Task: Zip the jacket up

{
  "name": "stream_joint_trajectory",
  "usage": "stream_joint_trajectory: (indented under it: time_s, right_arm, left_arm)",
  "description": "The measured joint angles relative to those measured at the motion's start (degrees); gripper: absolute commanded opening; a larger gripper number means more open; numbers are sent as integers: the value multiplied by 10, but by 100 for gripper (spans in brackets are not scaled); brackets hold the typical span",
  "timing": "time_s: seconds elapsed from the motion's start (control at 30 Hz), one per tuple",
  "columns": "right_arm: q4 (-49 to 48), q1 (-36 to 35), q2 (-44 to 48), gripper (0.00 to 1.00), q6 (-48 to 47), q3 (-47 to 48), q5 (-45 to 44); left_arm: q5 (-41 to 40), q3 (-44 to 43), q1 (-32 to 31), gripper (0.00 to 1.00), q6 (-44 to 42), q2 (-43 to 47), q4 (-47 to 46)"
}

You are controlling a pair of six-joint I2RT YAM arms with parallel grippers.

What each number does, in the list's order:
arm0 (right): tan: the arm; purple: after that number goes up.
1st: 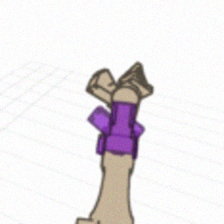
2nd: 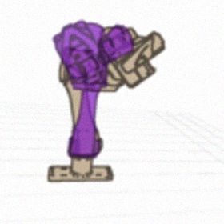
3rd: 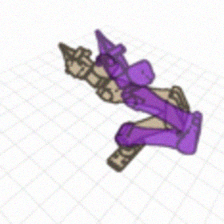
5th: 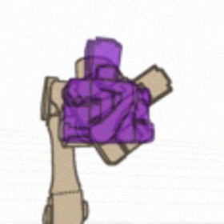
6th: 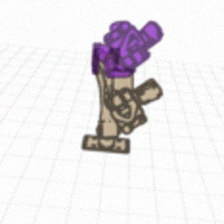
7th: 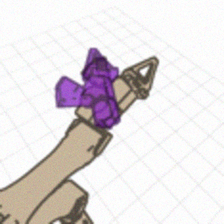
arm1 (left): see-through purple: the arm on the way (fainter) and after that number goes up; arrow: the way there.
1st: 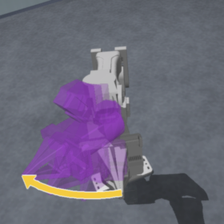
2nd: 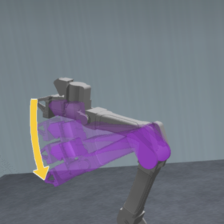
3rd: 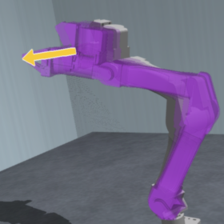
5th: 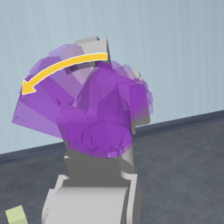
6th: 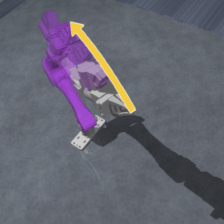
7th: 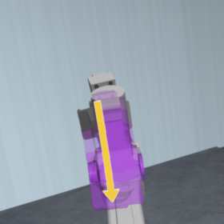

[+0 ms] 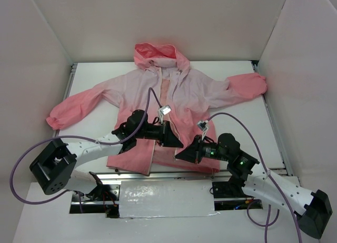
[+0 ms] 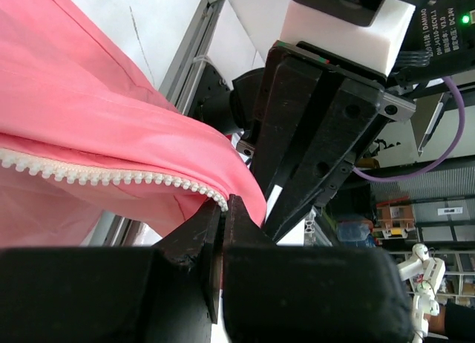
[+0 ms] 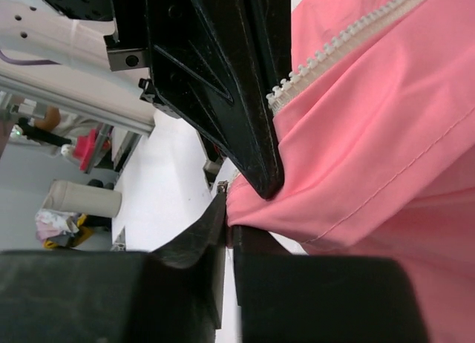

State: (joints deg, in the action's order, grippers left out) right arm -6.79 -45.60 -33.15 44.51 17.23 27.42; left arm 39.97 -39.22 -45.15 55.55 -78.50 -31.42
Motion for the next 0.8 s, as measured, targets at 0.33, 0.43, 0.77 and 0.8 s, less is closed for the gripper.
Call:
stream_joint_trajectory:
  time_s: [0.33, 0.43, 0.77, 0.8]
  right_arm:
    - [2, 0, -5, 0, -5, 0, -2]
    - [0, 0, -10, 0, -7, 0, -3]
    - [16, 0, -30, 0, -8, 6, -38]
    - [21, 0, -31, 0, -6, 7, -49]
  left_arm:
    - [3, -34, 0, 0, -44, -2, 71]
    - [-3, -50, -1, 18, -64, -2, 107]
    - [-212, -88, -3, 92, -104, 81, 277]
    - [-245, -98, -3, 91, -104, 93, 306]
